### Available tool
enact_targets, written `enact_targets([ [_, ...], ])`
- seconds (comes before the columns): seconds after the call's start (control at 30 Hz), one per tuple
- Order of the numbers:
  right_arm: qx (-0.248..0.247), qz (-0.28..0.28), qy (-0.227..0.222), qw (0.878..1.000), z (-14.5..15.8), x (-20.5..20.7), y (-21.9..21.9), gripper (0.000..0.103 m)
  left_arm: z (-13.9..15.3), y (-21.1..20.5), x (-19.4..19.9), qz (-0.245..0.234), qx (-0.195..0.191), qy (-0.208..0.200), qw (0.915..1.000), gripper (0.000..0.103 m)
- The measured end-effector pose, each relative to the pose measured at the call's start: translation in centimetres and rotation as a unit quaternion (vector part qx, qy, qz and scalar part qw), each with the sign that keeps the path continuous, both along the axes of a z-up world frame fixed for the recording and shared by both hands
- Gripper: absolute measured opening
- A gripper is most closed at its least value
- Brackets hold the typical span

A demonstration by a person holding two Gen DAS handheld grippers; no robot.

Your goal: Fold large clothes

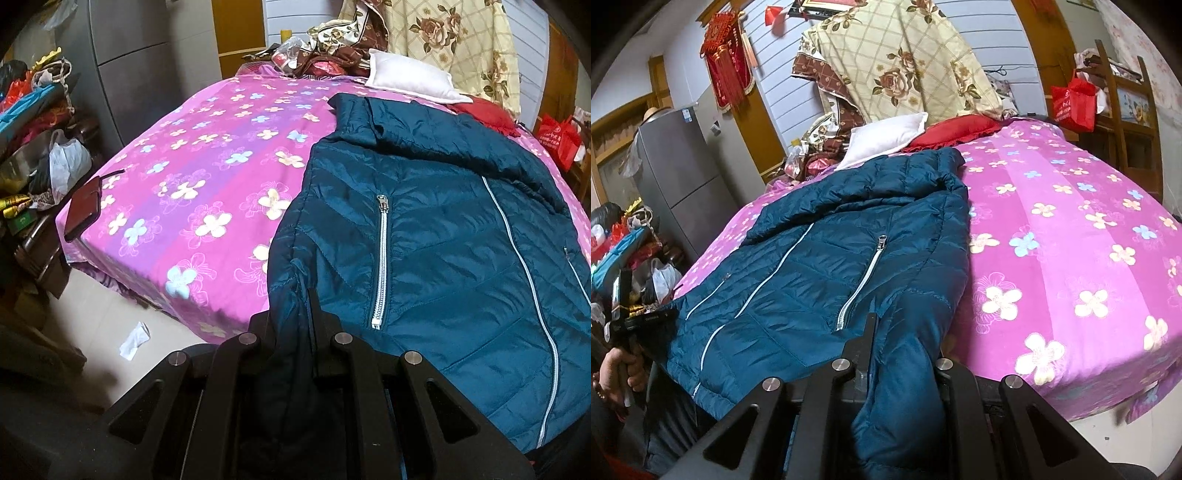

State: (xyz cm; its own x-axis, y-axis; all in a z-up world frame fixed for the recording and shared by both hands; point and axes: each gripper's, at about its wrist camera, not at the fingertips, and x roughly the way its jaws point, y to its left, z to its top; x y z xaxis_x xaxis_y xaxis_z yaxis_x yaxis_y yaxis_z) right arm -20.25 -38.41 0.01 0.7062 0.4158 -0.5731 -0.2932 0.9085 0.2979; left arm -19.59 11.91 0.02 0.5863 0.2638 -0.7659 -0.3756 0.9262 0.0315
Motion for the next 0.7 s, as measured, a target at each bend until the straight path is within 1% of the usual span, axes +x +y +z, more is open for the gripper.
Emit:
enact_targets([
  [0.7,0.0,0.0,-0.002,1.0,0.02,-0.04,0.03,0.01,-0.09,-0.05,0.09,0.0,0.001,0.0,1.0,0.01],
])
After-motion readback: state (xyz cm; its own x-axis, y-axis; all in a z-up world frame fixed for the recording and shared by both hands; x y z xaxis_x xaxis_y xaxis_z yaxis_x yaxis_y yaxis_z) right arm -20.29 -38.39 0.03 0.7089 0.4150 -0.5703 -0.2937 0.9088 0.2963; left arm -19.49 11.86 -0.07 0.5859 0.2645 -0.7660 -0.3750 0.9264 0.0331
